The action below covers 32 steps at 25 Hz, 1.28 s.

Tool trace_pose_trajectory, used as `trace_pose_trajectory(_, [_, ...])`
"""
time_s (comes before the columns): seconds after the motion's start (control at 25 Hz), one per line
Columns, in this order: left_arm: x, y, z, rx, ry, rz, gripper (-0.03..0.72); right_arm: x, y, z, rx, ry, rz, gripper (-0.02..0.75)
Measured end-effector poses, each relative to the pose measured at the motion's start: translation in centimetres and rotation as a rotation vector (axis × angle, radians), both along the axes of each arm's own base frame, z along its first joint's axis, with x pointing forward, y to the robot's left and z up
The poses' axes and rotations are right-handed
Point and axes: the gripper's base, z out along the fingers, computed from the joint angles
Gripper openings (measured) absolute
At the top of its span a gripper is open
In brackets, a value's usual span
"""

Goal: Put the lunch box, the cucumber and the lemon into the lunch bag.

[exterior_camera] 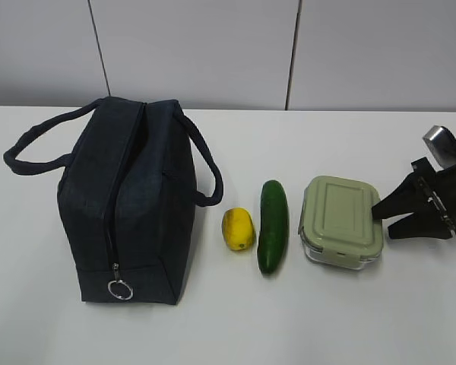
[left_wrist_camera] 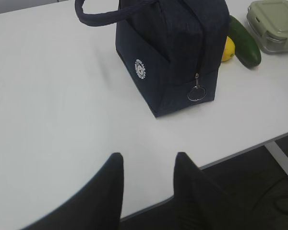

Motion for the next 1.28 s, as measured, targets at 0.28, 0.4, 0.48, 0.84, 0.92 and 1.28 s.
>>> trace_pose_trajectory(0.28, [0.0, 0.0, 0.0, 0.001, 0.0, 0.001, 0.238, 0.1, 0.4, 0.1, 0.007, -0.003, 0.002, 0.429])
trace_pose_trajectory(0.4, [0.0, 0.0, 0.0, 0.001, 0.0, 0.001, 0.238, 0.3, 1.2, 0.1, 0.011, -0.004, 0.019, 0.452])
trace_pose_trajectory(0.48, [0.0, 0.0, 0.0, 0.001, 0.0, 0.001, 0.238, 0.3, 1.6, 0.1, 0.01, -0.004, 0.028, 0.459])
trace_pose_trajectory(0.84, [0.0, 0.0, 0.0, 0.001, 0.0, 0.001, 0.238, 0.4, 1.6, 0.0, 0.001, -0.022, 0.034, 0.465])
trace_pose_trajectory(0.92, [0.0, 0.0, 0.0, 0.001, 0.0, 0.001, 0.238, 0.4, 1.6, 0.0, 0.002, -0.026, 0.035, 0.465])
trace_pose_trajectory(1.28, [0.0, 0.0, 0.0, 0.001, 0.0, 0.001, 0.238, 0.5, 1.7, -0.4, 0.016, -0.02, 0.029, 0.465])
